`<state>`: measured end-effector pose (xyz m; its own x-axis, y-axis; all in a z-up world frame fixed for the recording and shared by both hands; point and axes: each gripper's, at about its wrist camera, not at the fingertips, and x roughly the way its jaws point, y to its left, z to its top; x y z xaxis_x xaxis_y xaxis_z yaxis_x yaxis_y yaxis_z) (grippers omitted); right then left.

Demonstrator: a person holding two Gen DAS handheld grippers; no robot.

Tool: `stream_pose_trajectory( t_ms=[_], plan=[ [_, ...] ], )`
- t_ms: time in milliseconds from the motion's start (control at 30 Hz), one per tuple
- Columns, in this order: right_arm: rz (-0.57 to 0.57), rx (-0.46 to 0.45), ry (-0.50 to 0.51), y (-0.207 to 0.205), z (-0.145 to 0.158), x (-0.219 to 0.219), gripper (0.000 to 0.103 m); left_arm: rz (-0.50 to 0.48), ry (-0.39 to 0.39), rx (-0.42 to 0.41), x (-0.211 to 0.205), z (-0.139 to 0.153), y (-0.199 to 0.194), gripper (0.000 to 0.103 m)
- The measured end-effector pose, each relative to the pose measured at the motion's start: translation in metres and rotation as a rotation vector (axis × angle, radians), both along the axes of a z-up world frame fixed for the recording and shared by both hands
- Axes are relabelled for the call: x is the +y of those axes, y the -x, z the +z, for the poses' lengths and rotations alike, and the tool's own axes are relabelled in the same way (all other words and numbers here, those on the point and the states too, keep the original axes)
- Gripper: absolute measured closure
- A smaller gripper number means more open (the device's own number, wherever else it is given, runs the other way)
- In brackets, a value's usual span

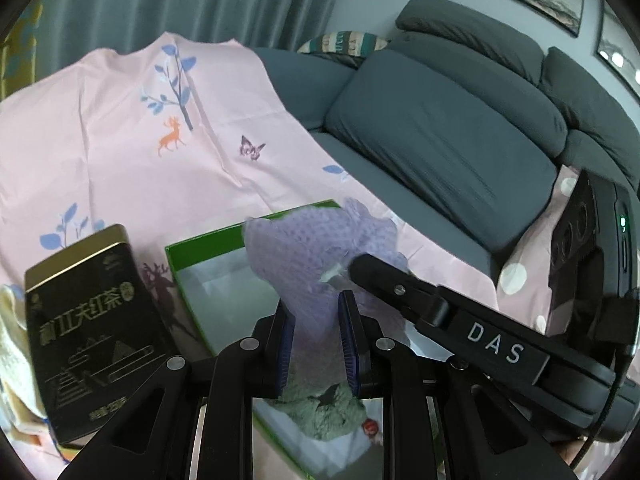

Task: Organize soft objects
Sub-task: 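Carry the bath puff over the green box and open the right gripper, then move the right gripper back to the light-blue plush elephant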

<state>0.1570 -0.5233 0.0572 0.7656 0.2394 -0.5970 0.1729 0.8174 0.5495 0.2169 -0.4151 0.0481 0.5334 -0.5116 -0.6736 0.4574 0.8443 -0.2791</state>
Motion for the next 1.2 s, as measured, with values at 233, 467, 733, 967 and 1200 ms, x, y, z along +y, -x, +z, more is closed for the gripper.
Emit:
stream_pose_trajectory(
  t_ms=[233, 467, 733, 967, 1200],
  plan=[
    [-0.047, 0.057, 0.005, -0.002, -0.013, -0.016, 0.084, 0.022, -0.046, 0.019, -0.011, -0.012, -0.008, 0.081],
    [-0.082, 0.11, 0.04, -0.005, -0.021, -0.022, 0.081, 0.051, -0.083, 0.021, -0.013, -0.018, -0.012, 0.081],
    [-0.089, 0.131, 0.033, -0.005, -0.025, -0.027, 0.068, 0.07, -0.099, 0.023, -0.011, -0.02, -0.014, 0.081],
    [-0.1, 0.093, 0.042, 0.001, -0.016, -0.027, 0.038, 0.056, -0.105, 0.026, -0.007, -0.014, -0.007, 0.053],
    [-0.113, 0.016, 0.041, 0.023, 0.0, -0.029, 0.026, 0.058, -0.072, 0.018, 0.012, 0.005, 0.008, 0.035]
  ],
)
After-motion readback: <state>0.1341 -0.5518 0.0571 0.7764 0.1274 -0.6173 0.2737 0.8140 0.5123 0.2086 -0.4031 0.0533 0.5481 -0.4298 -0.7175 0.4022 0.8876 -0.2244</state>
